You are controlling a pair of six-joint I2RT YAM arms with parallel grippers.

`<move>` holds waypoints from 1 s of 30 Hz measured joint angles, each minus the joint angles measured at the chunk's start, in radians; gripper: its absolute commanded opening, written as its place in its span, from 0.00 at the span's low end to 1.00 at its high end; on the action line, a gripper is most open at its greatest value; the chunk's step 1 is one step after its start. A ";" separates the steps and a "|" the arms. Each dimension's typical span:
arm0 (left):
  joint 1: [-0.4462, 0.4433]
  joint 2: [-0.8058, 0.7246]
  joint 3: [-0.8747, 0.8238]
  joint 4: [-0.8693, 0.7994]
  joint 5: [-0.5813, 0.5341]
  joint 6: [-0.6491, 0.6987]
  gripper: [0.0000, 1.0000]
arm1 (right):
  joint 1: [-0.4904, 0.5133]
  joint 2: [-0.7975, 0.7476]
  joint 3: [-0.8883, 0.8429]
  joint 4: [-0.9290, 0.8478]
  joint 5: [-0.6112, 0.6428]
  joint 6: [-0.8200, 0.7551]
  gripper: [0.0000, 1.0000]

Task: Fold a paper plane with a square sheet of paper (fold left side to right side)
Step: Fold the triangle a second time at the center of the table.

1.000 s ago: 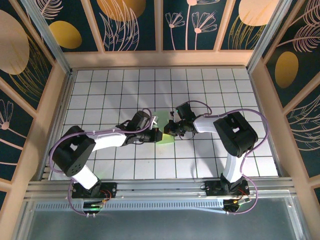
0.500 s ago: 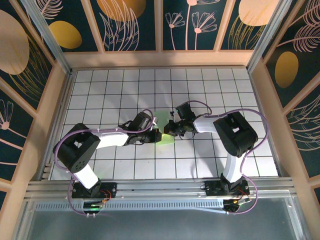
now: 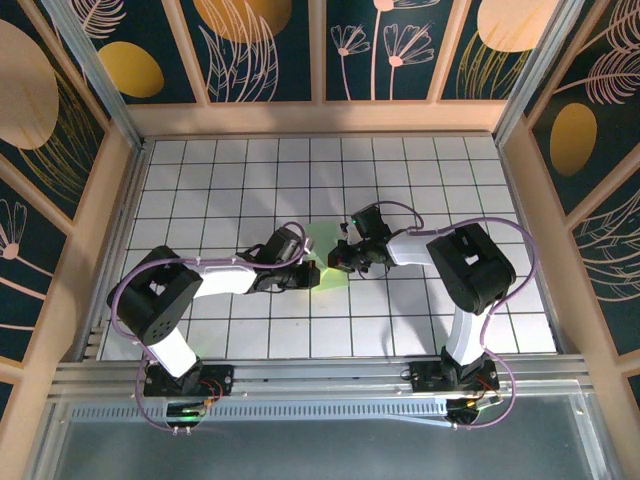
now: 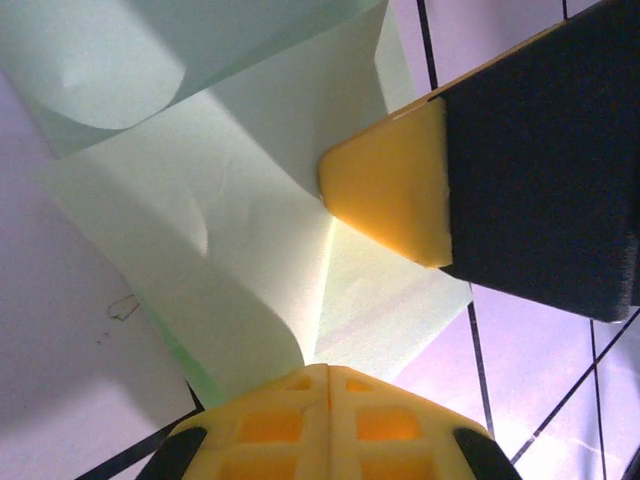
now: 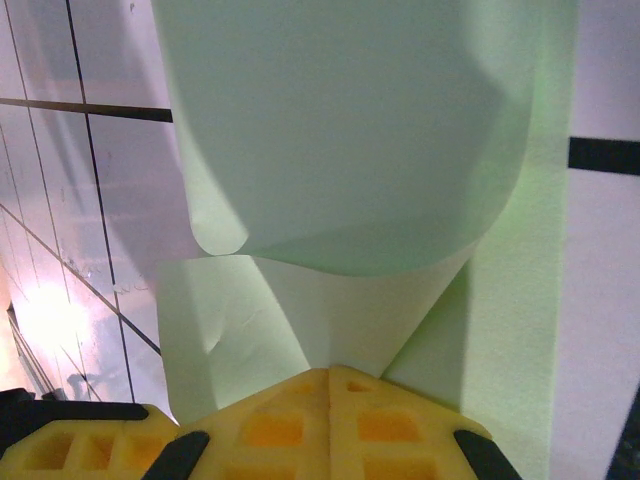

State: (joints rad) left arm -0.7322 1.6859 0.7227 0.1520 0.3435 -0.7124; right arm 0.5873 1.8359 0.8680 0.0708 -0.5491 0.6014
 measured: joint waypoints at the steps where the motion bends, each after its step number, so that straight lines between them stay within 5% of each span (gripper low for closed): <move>1: 0.000 0.001 0.000 0.000 -0.005 0.000 0.03 | 0.000 0.000 0.000 0.000 0.000 0.000 0.00; 30: -0.001 0.019 -0.014 0.003 -0.017 0.000 0.02 | 0.000 0.007 0.010 -0.006 -0.003 0.000 0.00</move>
State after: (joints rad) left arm -0.7334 1.7050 0.7086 0.1547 0.3267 -0.7120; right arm 0.5873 1.8431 0.8776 0.0643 -0.5526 0.6010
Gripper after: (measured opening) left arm 0.049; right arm 0.051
